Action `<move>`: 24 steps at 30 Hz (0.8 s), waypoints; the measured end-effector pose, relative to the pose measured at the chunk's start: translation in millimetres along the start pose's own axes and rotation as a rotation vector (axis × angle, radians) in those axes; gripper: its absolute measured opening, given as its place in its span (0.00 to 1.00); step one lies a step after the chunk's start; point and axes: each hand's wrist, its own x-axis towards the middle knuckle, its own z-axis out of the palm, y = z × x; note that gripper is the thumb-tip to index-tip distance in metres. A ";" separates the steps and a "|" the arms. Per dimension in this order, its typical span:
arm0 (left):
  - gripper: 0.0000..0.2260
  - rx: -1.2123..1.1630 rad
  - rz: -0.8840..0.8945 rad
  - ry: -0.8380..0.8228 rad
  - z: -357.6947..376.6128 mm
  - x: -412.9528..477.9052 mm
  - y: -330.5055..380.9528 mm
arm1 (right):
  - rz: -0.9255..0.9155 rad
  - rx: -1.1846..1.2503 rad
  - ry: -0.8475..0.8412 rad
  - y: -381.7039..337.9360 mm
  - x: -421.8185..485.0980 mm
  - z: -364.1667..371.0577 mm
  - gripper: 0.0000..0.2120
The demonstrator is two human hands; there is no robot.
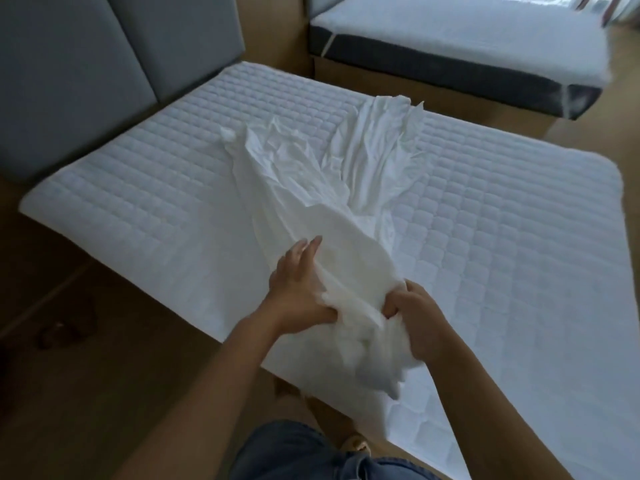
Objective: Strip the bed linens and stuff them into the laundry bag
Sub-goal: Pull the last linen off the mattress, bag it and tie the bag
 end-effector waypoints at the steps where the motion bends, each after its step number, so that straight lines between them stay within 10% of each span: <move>1: 0.56 0.164 -0.002 -0.096 -1.7 7.8 0.3 | 0.008 0.009 -0.034 -1.1 -8.7 -6.7 0.11; 3: 0.52 0.310 0.052 -0.228 -1.7 19.3 11.1 | 0.016 0.060 -0.072 -0.6 -21.5 -25.3 0.18; 6: 0.15 0.082 0.178 -0.218 7.2 33.4 32.8 | 0.078 0.039 -0.054 -9.4 -28.9 -55.4 0.28; 10: 0.18 -0.073 0.204 -0.236 21.9 40.4 52.8 | -0.112 -0.751 0.167 -28.5 -31.5 -75.4 0.38; 12: 0.11 -0.103 0.210 -0.363 22.7 44.6 69.9 | -0.279 -1.108 0.054 -34.0 -33.8 -66.3 0.55; 15: 0.10 -0.222 0.144 -0.440 13.7 54.1 87.4 | -0.386 -1.427 -0.091 -29.3 -23.2 -45.1 0.54; 20: 0.20 -0.505 0.027 -0.398 -10.5 61.0 70.3 | -0.399 -0.948 0.216 -27.7 -9.2 -65.0 0.14; 24: 0.51 -0.582 -0.470 -0.230 10.6 66.5 47.7 | -0.519 -0.475 0.282 -29.8 -21.3 -68.5 0.11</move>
